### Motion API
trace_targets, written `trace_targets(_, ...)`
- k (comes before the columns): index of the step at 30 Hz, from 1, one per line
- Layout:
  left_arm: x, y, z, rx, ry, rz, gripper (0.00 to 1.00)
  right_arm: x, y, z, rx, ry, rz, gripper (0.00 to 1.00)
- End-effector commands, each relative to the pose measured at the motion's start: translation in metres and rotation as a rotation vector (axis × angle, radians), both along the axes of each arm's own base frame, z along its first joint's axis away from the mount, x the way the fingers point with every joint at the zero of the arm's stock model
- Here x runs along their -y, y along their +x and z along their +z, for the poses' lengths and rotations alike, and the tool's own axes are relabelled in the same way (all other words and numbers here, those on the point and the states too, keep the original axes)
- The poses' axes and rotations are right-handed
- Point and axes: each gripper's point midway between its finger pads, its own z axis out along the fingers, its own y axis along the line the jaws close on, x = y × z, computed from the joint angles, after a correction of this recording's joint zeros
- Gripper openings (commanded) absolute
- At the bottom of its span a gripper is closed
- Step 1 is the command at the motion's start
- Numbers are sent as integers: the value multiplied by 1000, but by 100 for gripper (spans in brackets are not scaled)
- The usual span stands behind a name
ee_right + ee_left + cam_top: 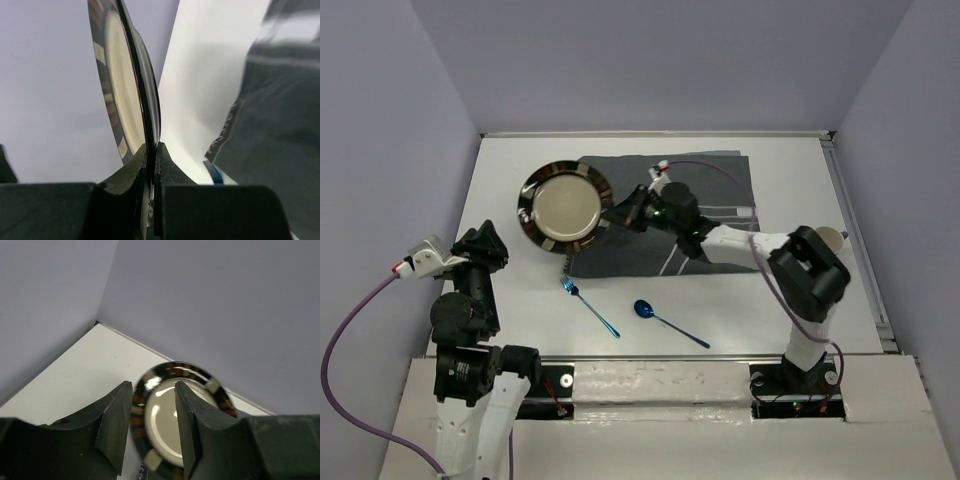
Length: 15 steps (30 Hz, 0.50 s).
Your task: Set the dinner table for one person
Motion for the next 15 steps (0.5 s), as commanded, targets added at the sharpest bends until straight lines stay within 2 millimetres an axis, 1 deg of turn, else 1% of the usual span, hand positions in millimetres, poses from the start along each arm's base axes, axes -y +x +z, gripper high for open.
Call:
trace_targets(1,6,-6,21,75,-1,-39,50,92,38,126,243,238,-200,0)
trace_targets(2,8,-4,20,69,2,-52,51,109,42,103,197,204,-228,0)
trace_targets(3,12,-3,19,68,6,-71,51,124,46,97,183,198,-255,0)
trace_targets(4,13,-3,18,65,7,-79,51,153,57,103,194,202,-309,0)
trace_targets(5,15,-3,18,66,7,-85,51,165,58,98,185,191,-316,0)
trace_targets(6,19,-2,18,63,10,-106,51,177,59,82,153,163,-332,0)
trace_targets(7,21,-2,18,65,11,-120,51,186,60,79,151,157,-341,0)
trace_targets(8,24,-2,18,66,11,-137,51,201,65,80,159,147,-361,0)
trace_targets(9,29,-1,17,65,12,-162,52,207,67,69,141,102,-370,0)
trace_targets(11,33,0,17,62,16,-181,55,219,73,58,128,64,-378,0)
trace_targets(13,36,2,16,60,22,-197,60,225,76,51,114,60,-377,0)
trace_targets(14,39,1,17,63,31,-214,60,225,76,49,112,59,-372,0)
trace_targets(15,40,1,18,64,35,-219,61,230,80,47,110,57,-384,0)
